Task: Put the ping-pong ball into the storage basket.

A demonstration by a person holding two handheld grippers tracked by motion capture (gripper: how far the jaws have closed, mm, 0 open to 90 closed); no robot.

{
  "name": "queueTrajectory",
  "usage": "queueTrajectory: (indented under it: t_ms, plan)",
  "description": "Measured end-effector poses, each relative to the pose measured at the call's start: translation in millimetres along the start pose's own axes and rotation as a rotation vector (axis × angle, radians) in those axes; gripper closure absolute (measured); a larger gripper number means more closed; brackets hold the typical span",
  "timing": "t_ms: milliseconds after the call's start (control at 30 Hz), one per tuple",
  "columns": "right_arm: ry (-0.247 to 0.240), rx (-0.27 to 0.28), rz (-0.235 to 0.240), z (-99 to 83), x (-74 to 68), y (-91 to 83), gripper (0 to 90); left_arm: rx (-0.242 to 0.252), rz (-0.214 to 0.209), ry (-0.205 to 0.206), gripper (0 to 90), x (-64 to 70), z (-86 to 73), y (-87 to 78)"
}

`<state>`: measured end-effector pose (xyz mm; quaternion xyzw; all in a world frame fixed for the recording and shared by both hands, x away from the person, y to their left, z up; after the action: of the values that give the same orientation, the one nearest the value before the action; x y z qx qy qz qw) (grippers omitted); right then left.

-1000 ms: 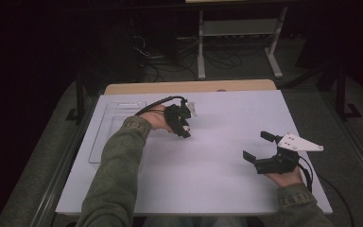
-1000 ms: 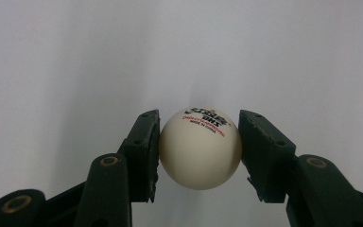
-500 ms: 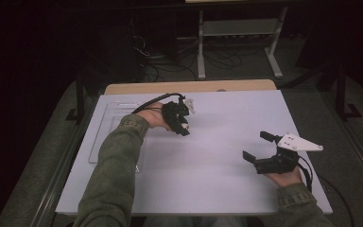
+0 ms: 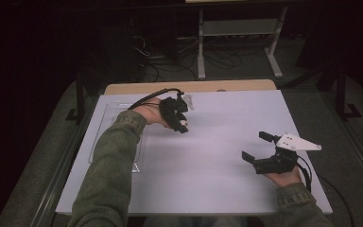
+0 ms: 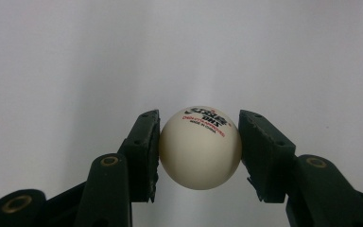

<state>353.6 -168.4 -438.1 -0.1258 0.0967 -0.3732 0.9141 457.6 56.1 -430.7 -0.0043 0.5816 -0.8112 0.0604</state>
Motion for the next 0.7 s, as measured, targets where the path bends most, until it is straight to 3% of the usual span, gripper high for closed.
queueTrajectory:
  t_ms: [700]
  plan:
    - [-0.013,-0.001,-0.005,0.6,-1.6,-0.4,0.0,0.004,0.050,0.013,50.5,3.0,5.9,-47.2]
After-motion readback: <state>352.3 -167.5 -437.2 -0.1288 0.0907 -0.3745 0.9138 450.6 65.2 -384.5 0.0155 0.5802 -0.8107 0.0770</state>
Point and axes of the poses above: each handheld gripper's, and its own axes: y roughly forward along the jaws, z roughly out of its top, x roughly to its right, the point moved 10 cm from there along y, roughly forward along the jaws, and after that the axes turned 3 degrees about -x, right-handed, at the moved point
